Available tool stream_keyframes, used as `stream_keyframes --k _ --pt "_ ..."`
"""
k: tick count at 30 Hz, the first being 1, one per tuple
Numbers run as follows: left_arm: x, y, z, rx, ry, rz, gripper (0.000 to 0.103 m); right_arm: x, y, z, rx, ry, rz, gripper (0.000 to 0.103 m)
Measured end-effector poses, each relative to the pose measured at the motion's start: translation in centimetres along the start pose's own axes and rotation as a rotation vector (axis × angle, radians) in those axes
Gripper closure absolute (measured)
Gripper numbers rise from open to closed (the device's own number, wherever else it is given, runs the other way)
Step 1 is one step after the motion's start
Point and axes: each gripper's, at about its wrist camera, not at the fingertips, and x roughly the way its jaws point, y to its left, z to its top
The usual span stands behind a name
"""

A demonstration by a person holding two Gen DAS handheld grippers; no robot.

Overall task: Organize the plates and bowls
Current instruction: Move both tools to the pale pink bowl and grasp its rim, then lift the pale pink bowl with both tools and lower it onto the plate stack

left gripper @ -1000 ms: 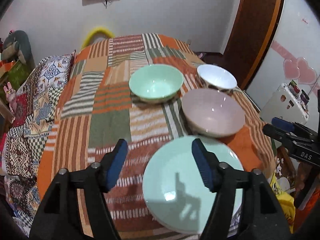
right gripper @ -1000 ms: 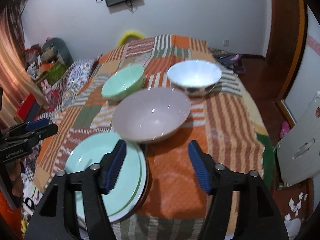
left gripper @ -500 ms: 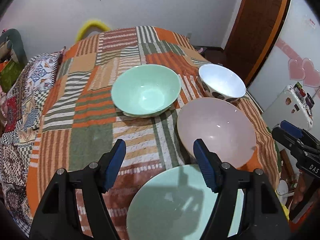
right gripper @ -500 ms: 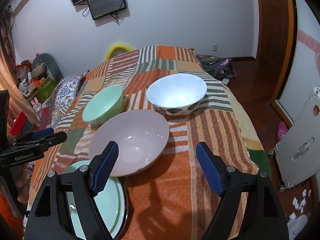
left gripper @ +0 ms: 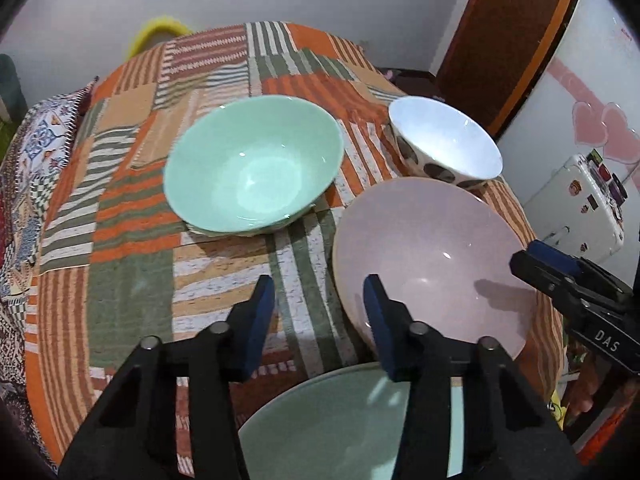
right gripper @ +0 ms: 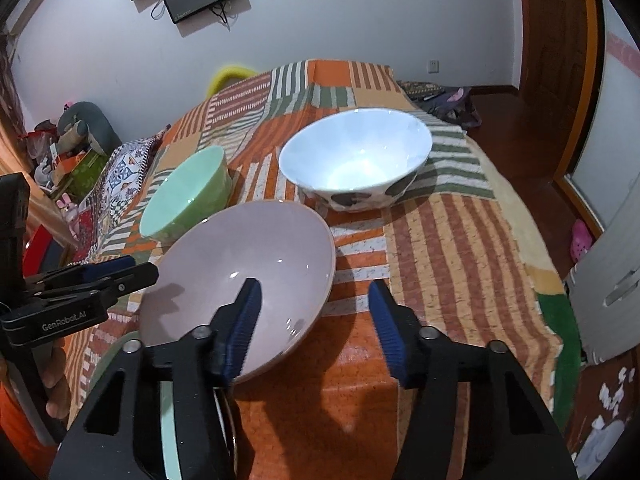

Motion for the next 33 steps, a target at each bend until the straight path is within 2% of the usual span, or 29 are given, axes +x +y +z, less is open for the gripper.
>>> stream_keyframes --k 4,8,15,18,20,25,33 --pt "1.1 -0.5 0.2 0.017 0.023 -0.021 0.07 0.5 -0.2 -0.2 0.005 0.015 0.013 0.064" --pt "2.0 -0.9 0.1 0.019 0.048 -0.036 0.072 1.1 -0.6 -0.2 0.024 0.037 0.029 0.069" --pt "3.2 -1.3 0.0 0.007 0.085 -0.076 0.085 1.7 -1.0 -0.5 0.055 0.065 0.076 0.07" --pt "3.1 -1.6 0.0 0.015 0.078 -0.068 0.085 2.0 -1.0 -0.6 0.07 0.085 0.098 0.07" --pt "3.0 -1.8 0.1 0.017 0.076 -0.067 0.085 2.3 -0.8 -0.5 0.07 0.091 0.104 0.074" --pt "2.4 -2.1 -0.1 0.029 0.064 -0.06 0.085 2.1 -0.1 -0.5 0.035 0.089 0.041 0.077" --pt "0.2 -2.9 -0.6 0.061 0.019 -0.049 0.085 0.3 -0.1 -0.2 0.04 0.054 0.038 0.077"
